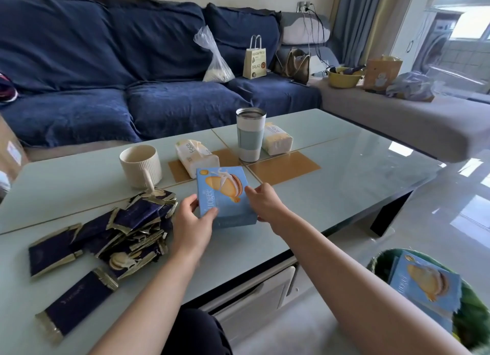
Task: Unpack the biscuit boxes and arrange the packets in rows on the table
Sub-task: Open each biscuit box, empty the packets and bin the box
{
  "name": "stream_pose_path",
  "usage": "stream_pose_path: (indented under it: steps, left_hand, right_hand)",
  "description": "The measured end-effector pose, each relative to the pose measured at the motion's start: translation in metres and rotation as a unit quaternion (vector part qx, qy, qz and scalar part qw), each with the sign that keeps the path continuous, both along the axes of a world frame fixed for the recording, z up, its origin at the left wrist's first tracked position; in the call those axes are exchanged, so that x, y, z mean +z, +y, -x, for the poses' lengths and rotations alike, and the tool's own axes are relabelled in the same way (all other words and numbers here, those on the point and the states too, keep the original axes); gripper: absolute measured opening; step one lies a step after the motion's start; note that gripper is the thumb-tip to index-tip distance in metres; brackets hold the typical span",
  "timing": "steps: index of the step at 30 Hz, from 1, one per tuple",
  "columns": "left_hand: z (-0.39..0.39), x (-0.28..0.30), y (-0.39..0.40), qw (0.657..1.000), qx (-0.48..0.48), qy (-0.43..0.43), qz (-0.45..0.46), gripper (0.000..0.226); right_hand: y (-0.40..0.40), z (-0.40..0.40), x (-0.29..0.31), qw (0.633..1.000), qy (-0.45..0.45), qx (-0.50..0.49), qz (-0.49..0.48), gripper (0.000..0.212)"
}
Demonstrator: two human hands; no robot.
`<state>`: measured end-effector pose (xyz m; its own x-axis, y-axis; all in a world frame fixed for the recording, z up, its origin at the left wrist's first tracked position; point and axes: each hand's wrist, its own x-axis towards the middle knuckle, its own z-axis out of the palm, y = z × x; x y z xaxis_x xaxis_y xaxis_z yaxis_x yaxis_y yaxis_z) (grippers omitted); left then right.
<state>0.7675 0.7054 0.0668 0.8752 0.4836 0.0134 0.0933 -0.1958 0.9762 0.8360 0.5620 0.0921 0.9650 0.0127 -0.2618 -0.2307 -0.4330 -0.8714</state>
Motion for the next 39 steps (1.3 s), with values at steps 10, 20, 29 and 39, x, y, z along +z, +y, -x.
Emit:
stream_pose_path:
  steps: [10, 20, 29, 39]
  left_hand:
    - [0.003, 0.002, -0.042, 0.983, -0.141, -0.023, 0.113, 0.099]
    - [-0.024, 0.025, -0.072, 0.976, -0.059, 0.049, 0.206, 0.053]
    - [-0.007, 0.028, -0.076, 0.966, -0.124, 0.066, 0.216, 0.072]
    - [0.004, 0.022, -0.095, 0.978, -0.087, 0.034, 0.188, 0.052]
  right_hand:
    - [-0.068, 0.014, 0.005, 0.986, -0.132, -0.076, -0.067, 0.021]
    - [-0.098, 0.064, -0.009, 0.973, -0.115, -0.083, -0.182, 0.007]
    - [-0.102, 0.075, -0.010, 0.983, -0.169, -0.001, -0.069, 0.029]
    - [-0.086, 0.085, -0.012, 0.980, -0.186, -0.049, 0.046, 0.027]
